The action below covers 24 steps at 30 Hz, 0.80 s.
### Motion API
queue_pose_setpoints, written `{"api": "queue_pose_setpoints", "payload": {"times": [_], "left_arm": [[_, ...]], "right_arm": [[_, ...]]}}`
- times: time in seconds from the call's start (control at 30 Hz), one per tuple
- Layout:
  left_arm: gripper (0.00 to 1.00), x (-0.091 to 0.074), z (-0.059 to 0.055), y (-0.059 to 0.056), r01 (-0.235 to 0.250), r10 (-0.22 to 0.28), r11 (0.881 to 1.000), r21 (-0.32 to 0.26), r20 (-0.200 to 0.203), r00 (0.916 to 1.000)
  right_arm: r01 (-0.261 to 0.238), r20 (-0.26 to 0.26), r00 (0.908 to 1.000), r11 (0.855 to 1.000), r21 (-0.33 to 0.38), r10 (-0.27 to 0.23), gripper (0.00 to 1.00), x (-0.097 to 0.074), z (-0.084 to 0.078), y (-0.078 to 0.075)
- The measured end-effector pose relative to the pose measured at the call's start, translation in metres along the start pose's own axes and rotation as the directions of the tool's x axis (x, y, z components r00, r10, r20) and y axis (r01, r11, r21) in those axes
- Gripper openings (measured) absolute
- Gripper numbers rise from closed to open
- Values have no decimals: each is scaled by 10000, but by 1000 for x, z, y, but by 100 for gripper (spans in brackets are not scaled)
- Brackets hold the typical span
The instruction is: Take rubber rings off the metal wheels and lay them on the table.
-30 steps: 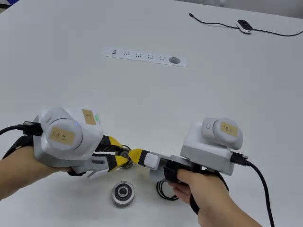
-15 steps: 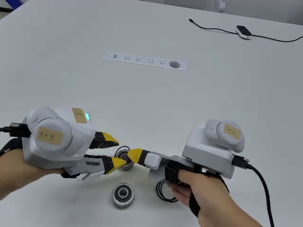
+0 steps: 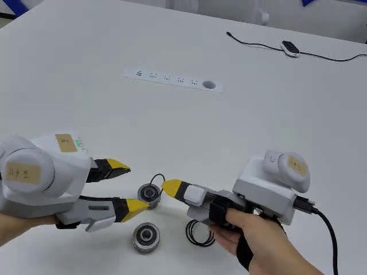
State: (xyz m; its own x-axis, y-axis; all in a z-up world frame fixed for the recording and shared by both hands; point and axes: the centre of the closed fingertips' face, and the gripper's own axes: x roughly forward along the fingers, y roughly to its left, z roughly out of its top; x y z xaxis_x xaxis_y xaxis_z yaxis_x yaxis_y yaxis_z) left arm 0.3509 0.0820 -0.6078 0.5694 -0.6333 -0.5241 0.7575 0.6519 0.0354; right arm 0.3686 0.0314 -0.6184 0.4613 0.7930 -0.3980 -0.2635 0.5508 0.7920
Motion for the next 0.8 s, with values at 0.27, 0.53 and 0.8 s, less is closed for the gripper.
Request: {"api": "queue_pose_setpoints", "payload": {"times": [0.27,0.53,0.8], "left_arm": [[56,-5,-11,-12,85,-90,9997,-242,-204,9998],[60,-13,-4,-17,95,-82,9985,-539,239,9997],[59,-18,-5,-19,-10,22,9986,-526,242,9997]], "right_arm": [[569,282,9979,9962,657,-589,2,-30,-9,-27],[826,450,9951,9893,1199,-885,2,-51,-19,-41],[1138,481,9913,9805,1599,-1229,2,-61,-28,-53]]}}
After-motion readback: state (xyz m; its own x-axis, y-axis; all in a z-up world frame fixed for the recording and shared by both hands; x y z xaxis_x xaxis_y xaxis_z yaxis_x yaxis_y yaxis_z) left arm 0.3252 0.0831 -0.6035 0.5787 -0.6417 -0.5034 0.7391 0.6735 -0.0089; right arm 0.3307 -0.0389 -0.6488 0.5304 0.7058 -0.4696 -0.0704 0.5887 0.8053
